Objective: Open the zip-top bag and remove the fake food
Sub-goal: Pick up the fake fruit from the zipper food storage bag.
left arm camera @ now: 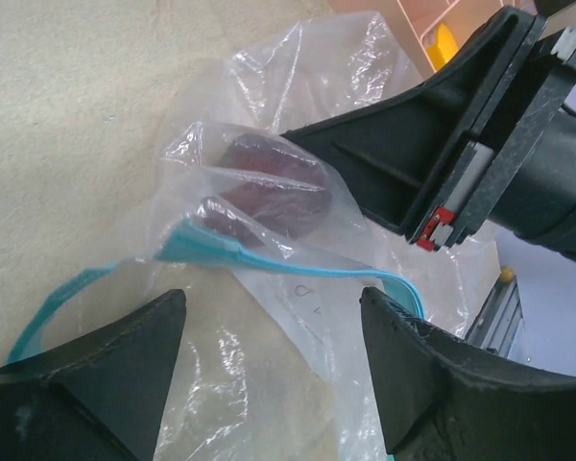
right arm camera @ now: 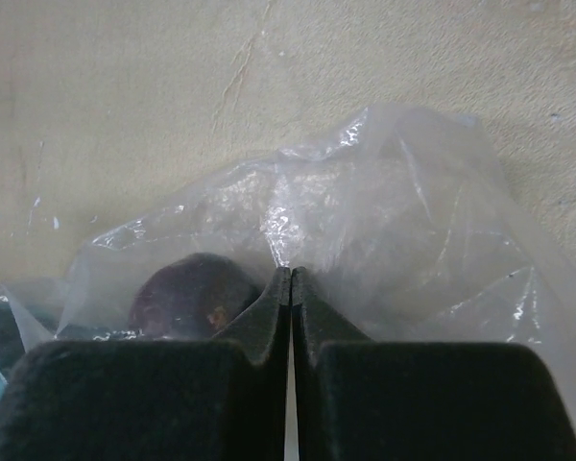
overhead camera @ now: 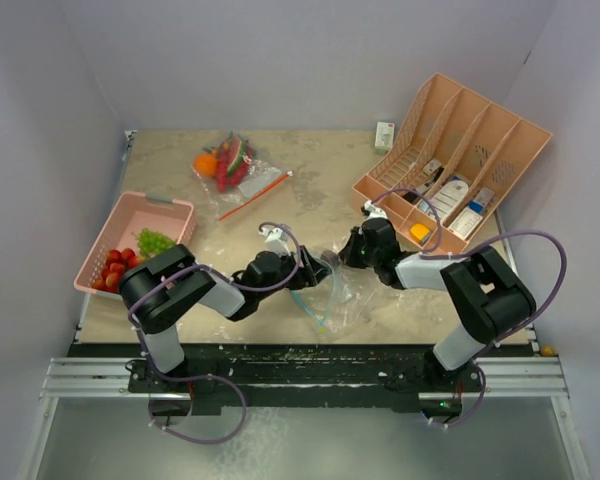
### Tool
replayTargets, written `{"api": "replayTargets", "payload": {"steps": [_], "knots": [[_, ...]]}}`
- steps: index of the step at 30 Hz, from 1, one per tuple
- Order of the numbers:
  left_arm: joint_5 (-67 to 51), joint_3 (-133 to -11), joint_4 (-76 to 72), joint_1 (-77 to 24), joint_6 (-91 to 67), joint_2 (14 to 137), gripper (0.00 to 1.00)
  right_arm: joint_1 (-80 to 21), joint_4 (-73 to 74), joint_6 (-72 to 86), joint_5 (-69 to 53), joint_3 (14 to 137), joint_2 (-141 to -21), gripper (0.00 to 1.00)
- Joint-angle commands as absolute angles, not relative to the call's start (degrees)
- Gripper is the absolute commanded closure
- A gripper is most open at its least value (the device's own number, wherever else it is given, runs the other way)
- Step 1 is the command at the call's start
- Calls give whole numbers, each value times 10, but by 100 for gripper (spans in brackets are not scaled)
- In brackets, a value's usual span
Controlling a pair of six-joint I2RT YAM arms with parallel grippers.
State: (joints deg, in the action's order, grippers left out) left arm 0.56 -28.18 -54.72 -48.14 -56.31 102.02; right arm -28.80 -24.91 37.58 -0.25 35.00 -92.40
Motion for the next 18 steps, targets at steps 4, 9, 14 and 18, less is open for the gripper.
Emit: {"api": "replayTargets", "payload": {"steps": [4,9,14,18], "knots": [[57,-334,-518,-514,-496,1029,18,-290,-272,396,-60,301,-892,100],[82,-339,-522,-521,-475,1043,26,-291,-272,395,-89,292,-873,100],[96,-350,-517,-521,-442,1055,34,-293,-262,389,-105,289,-854,100],[105,-361,-504,-521,-417,1063,34,-295,-254,385,-109,285,-844,100]]}}
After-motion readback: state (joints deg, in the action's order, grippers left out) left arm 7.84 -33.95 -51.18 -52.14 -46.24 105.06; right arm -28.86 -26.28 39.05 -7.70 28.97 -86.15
